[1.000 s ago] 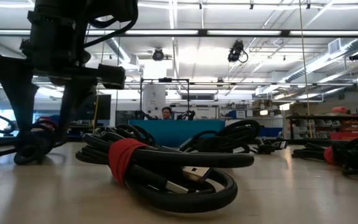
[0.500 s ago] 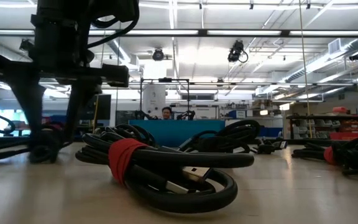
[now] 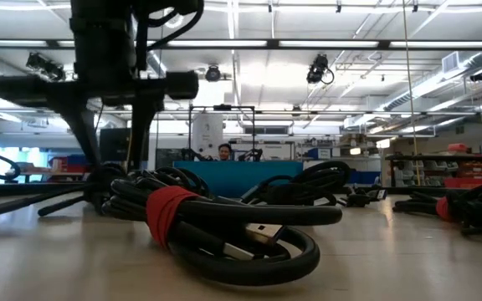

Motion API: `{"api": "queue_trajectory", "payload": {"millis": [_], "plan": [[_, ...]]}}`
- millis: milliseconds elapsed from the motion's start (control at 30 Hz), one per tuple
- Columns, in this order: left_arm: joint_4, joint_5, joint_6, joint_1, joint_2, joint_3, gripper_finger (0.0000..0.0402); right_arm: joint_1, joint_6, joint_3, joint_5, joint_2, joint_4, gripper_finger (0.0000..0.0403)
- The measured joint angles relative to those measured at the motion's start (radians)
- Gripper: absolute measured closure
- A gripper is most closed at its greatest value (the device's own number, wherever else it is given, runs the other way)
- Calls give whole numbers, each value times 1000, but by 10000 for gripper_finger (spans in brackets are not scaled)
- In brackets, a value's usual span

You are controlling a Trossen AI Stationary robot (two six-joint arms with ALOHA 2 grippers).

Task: Pick and place USB-C Cables
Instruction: Put the black charger cable into the blue bin

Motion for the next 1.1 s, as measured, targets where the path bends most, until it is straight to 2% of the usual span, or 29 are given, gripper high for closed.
{"api": "queue_trajectory", "payload": {"millis": [300, 633, 867, 1100], "plan": [[-208, 2, 35, 7, -19, 90, 230, 0, 0, 0, 0, 0, -23, 264], [-219, 0, 37, -1, -10, 89, 230, 0, 0, 0, 0, 0, -33, 264], [-220, -71, 40, -6, -8, 89, 229, 0, -1, 0, 0, 0, -33, 264], [-236, -72, 33, -18, -8, 89, 198, 0, -3, 0, 0, 0, -34, 264]]}}
